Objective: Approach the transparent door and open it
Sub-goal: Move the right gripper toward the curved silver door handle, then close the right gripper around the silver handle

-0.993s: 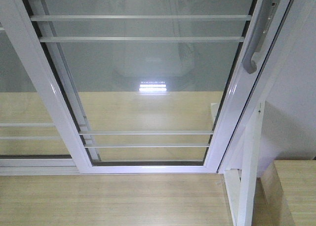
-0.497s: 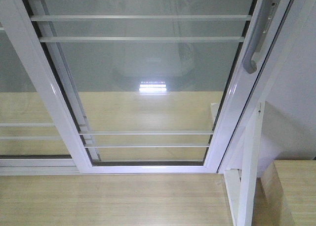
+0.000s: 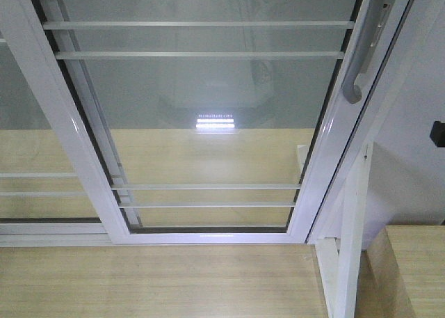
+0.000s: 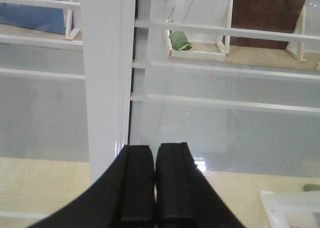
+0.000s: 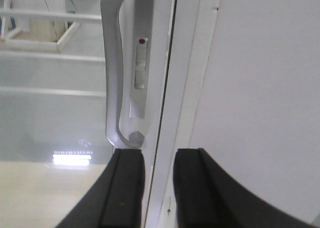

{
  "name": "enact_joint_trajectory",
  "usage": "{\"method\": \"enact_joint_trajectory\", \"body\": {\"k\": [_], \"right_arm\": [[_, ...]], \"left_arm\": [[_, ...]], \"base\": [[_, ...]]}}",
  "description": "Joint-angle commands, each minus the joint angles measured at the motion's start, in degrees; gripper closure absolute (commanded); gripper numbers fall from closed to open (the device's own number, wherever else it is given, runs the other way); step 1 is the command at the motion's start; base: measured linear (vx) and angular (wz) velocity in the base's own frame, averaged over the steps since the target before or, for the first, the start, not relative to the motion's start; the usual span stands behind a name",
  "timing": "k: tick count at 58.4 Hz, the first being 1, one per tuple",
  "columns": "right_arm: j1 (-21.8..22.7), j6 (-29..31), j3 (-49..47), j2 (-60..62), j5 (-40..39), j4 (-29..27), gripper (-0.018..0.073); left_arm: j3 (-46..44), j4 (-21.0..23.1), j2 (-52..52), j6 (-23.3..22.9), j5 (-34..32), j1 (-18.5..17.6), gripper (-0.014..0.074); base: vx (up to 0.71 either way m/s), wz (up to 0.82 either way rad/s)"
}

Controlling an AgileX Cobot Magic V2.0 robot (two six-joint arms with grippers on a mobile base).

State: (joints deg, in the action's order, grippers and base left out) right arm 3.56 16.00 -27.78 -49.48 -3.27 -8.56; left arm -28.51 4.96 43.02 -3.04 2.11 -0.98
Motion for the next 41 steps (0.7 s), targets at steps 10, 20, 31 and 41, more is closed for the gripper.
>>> {"method": "enact_joint_trajectory", "body": {"k": [10, 20, 31, 41], "right_arm": [[0.2, -8.2, -2.0, -8.4, -18.2, 10.9, 0.0122], [0.2, -21.4, -3.6, -15.7, -24.6, 24.9, 0.0134], [0.2, -25.9, -11.2, -25.7, -27.8, 31.1, 0.0143], [0.2, -27.9, -19.1, -34.7, -30.2, 31.8, 0.0143]], "left_arm": [[-2.1, -2.4, 3.7, 2.2, -6.8, -0.3, 0.0225], [-2.1, -4.4, 6.2, 3.0, -6.9, -0.3, 0.0208], [-2.1, -4.4, 7.1, 3.0, -7.7, -0.3, 0.0208], [-2.1, -4.4, 7.1, 3.0, -9.3, -0.3, 0.0208]], "base": [[0.00, 0.00], [0.00, 0.00], [0.00, 0.00], [0.00, 0.00]]}}
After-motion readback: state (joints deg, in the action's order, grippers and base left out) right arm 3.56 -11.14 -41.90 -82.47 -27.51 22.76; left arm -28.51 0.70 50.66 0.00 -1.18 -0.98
